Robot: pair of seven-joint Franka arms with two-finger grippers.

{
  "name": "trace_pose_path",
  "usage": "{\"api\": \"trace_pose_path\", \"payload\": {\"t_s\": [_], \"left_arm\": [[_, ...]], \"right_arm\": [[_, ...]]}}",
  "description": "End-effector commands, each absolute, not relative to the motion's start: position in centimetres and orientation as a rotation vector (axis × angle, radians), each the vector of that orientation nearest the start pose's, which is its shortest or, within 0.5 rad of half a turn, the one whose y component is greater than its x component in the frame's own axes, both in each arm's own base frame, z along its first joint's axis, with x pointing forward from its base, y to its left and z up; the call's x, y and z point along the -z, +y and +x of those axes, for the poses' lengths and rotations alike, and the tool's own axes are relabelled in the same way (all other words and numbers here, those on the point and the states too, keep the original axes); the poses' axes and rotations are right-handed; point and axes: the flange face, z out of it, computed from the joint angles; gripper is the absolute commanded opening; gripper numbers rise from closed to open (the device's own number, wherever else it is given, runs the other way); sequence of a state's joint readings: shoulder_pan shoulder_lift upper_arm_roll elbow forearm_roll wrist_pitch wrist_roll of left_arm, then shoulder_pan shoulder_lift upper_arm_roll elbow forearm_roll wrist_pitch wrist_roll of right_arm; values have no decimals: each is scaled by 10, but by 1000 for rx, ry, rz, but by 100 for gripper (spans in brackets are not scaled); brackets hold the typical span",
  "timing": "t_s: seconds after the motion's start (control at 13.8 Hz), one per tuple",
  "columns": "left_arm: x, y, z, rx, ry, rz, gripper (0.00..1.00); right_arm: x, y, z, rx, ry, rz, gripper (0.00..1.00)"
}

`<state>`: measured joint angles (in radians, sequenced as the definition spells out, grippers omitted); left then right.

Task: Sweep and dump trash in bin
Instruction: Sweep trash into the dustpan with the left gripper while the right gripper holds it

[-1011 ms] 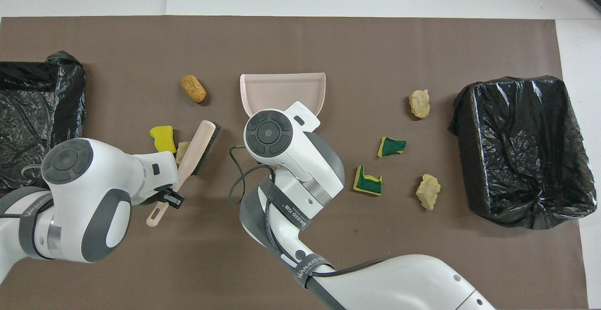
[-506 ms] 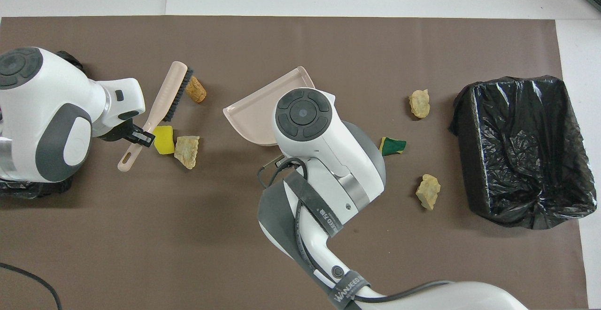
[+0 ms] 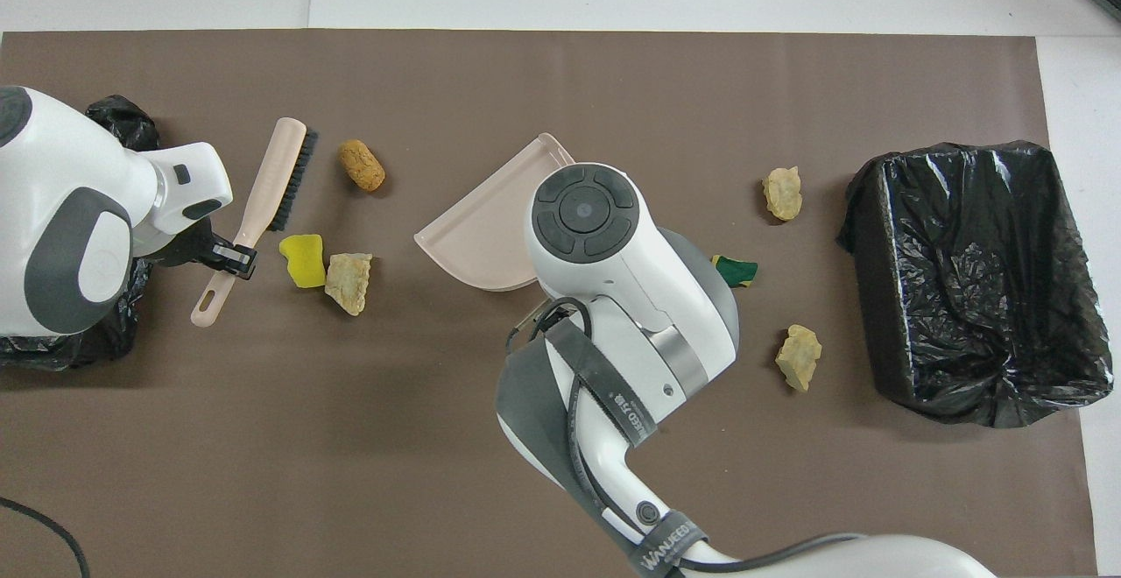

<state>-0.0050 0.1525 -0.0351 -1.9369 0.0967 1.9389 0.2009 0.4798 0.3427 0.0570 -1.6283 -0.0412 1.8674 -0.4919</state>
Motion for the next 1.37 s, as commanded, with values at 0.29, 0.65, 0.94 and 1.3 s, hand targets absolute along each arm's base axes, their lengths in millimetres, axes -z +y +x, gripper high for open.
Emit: {"api": "trace_pose_path", "payload": {"t_s": [0.29, 0.65, 0.94, 1.3], "left_arm": [[-370, 2, 491, -285, 269, -3018, 0], [-357, -55, 472, -375, 194, -2981, 0], [-349, -112, 455, -406, 168, -3027, 0], [-353, -208, 435, -361, 168, -3119, 0]], "right_arm": [[-383, 313, 558, -74, -1941, -2496, 0], [-377, 318, 559, -54, -2085, -2401, 0], [-376, 322, 555, -77, -2130, -2393, 0], [-372, 324, 556, -65, -2133, -2391, 0]]}}
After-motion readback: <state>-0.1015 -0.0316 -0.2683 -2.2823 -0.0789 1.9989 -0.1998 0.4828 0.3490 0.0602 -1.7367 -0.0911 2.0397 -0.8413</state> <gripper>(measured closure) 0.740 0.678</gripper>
